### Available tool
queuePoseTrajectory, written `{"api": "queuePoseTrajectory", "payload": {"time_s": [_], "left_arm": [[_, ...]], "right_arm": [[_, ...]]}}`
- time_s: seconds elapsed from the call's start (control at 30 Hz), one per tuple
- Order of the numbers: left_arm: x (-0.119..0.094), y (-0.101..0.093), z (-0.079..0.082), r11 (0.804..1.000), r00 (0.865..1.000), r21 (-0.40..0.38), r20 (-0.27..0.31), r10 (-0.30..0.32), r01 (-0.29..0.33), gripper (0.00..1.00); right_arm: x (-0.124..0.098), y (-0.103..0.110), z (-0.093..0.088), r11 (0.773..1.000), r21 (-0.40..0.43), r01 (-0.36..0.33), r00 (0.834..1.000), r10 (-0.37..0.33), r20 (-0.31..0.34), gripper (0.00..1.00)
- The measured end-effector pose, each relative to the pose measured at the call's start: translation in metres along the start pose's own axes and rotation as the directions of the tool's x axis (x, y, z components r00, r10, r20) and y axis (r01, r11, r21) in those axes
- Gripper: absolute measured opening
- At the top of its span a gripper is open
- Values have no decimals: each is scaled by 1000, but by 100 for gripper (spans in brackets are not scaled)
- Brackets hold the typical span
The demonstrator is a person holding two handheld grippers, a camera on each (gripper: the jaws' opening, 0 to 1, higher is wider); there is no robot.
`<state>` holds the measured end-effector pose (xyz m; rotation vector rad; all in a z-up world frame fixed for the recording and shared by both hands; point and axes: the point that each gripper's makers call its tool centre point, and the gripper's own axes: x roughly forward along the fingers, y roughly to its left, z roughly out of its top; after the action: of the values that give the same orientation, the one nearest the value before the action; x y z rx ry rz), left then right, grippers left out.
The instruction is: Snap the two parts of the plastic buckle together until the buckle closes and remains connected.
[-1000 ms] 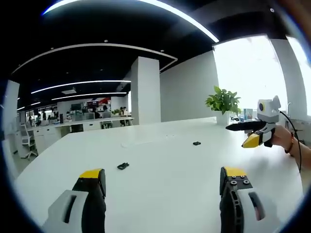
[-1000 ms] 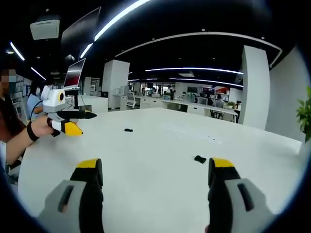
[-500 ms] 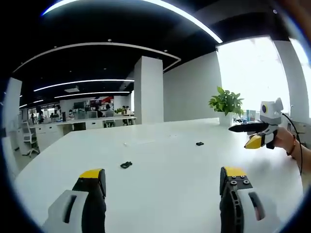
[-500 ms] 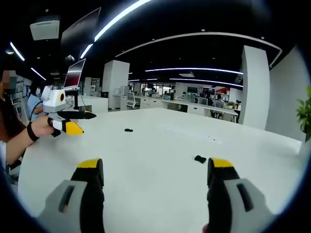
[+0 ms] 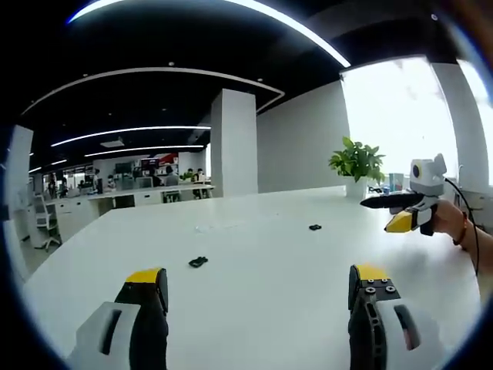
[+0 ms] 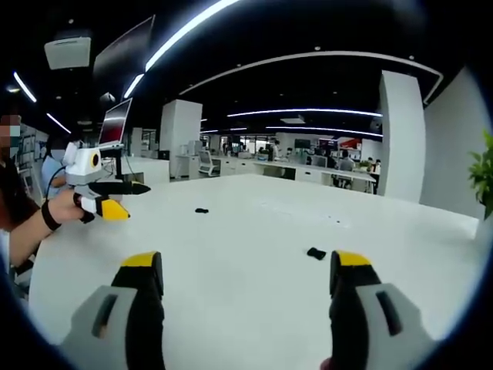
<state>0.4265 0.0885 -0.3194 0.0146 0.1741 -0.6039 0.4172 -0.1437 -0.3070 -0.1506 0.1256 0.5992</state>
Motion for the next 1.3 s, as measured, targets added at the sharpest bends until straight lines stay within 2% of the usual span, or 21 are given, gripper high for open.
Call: {"api": "queuePoseTrajectory", "payload": {"time_s": [0.4, 0.5, 0.57, 1.03, 1.3], "left_arm": [[1, 0, -1, 1000, 1000, 7, -11, 0, 0, 99], [2, -2, -3, 1000, 1000, 7, -13, -5, 5, 99], [3, -2, -7, 1000, 999, 8, -38, -7, 7, 99], [4, -6, -7, 1000, 999, 12, -33, -13, 14, 99], [3, -9, -8, 1000, 999, 7, -30, -14, 15, 99]], "right_arm": [[3, 1, 0, 1000, 17, -9, 1000, 9, 0, 89], [3, 7, 1, 998, 52, -38, 999, 37, 13, 89], [2, 6, 2, 998, 47, -33, 999, 33, 13, 89], [3, 3, 5, 999, 31, -20, 1000, 19, 16, 89], [10, 2, 6, 997, 66, -31, 999, 30, 20, 89]]}}
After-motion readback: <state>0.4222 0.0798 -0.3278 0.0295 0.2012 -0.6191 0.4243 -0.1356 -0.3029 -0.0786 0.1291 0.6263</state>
